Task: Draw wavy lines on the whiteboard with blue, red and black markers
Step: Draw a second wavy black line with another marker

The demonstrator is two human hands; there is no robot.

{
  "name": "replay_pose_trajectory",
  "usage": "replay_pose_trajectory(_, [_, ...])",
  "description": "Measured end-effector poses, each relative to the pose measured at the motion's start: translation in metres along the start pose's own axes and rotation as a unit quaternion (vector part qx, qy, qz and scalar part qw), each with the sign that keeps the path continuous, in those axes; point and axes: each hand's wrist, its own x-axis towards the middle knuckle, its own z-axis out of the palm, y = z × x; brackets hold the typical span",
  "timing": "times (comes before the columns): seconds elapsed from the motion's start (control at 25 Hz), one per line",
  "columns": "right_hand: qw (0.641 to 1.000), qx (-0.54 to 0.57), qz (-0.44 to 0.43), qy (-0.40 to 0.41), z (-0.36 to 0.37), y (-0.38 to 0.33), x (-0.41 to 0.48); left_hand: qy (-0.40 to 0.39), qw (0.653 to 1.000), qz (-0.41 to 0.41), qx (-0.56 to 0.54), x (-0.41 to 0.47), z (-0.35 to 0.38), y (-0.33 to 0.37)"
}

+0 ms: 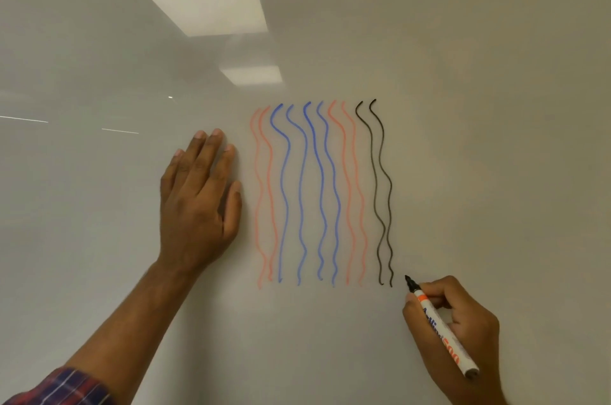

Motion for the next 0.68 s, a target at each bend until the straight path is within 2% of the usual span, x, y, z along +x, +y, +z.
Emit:
replay_pose_trajectory(0.2, [0.993, 0.107, 0.054, -0.019, -0.001, -0.014, -0.007, -0.041, 0.998, -0.028, -0.042, -0.014, -0.01, 0.005])
replay_pose_trajectory(0.48, [0.966, 0.232, 0.099, -0.065, 0.006, -0.035, -0.035, -0.036, 0.993, -0.046, -0.101, -0.062, -0.031, 0.042])
replay_pose_trajectory(0.6, [0.952, 0.27, 0.113, -0.087, 0.005, -0.035, -0.056, -0.016, 0.981, -0.114, -0.159, -0.094, -0.047, 0.079])
replay_pose_trajectory(0.68, [0.938, 0.296, 0.143, -0.109, 0.005, -0.033, -0.075, -0.017, 0.956, -0.186, -0.225, -0.122, -0.058, 0.108])
